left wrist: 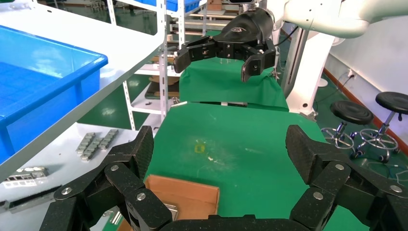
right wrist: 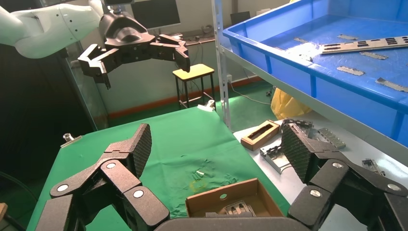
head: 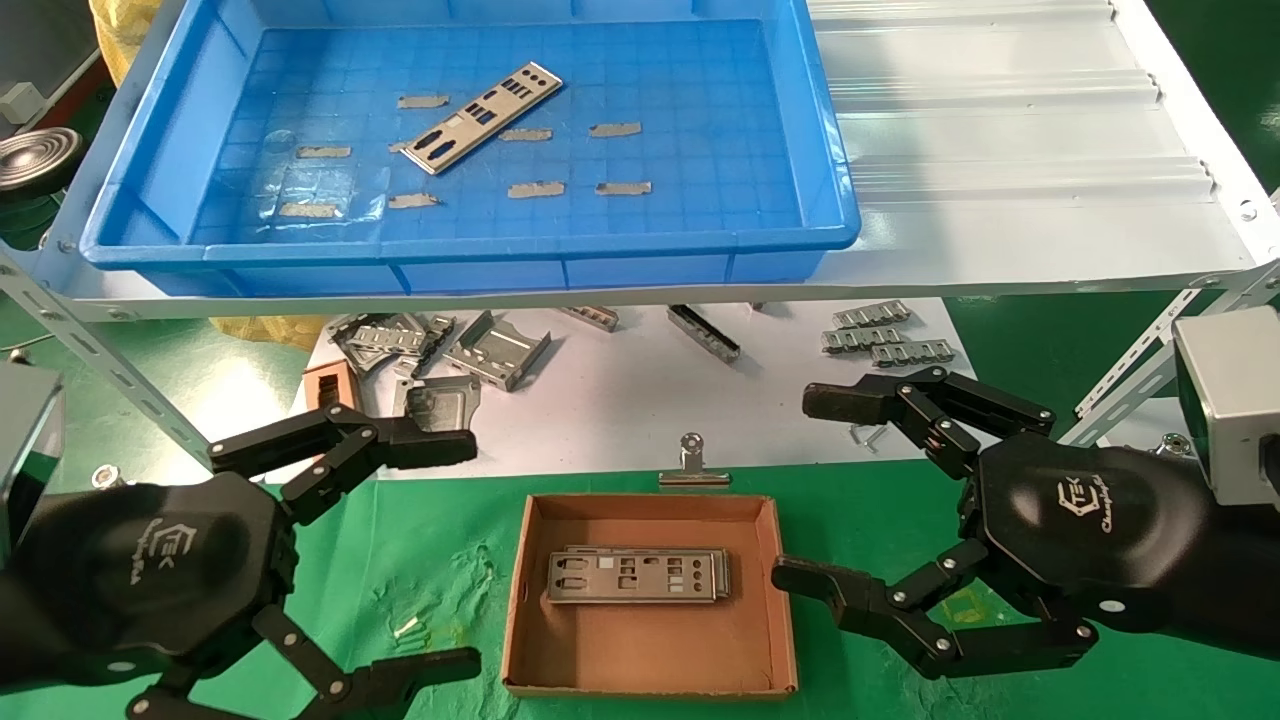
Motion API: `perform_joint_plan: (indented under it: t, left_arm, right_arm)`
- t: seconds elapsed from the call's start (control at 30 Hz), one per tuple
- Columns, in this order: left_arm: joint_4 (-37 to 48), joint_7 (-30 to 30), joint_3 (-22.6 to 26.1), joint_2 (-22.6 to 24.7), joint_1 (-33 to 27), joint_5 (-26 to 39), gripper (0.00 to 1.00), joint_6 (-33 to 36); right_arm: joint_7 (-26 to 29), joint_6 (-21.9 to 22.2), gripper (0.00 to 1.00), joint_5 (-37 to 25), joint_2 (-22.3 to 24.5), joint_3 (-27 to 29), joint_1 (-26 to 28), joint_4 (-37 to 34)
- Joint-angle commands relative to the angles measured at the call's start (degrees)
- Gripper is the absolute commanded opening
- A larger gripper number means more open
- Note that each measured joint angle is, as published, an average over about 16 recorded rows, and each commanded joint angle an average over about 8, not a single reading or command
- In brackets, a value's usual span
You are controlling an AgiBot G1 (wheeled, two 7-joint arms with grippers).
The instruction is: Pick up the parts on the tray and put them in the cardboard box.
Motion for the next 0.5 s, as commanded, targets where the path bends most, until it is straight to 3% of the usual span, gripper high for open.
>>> perform_joint_plan:
  t: [0.03, 0.5]
  left_arm:
    - [0.00, 0.00, 0.00, 0.00, 0.00, 0.00, 1.00, 0.00]
    - [0.00, 0.00, 0.00, 0.00, 0.00, 0.00, 1.00, 0.00]
  right_arm:
    - [0.00, 0.00, 1.00, 0.00, 0.00, 0.00, 0.00, 0.00]
    - [0.00, 0.00, 1.00, 0.00, 0.00, 0.00, 0.00, 0.00]
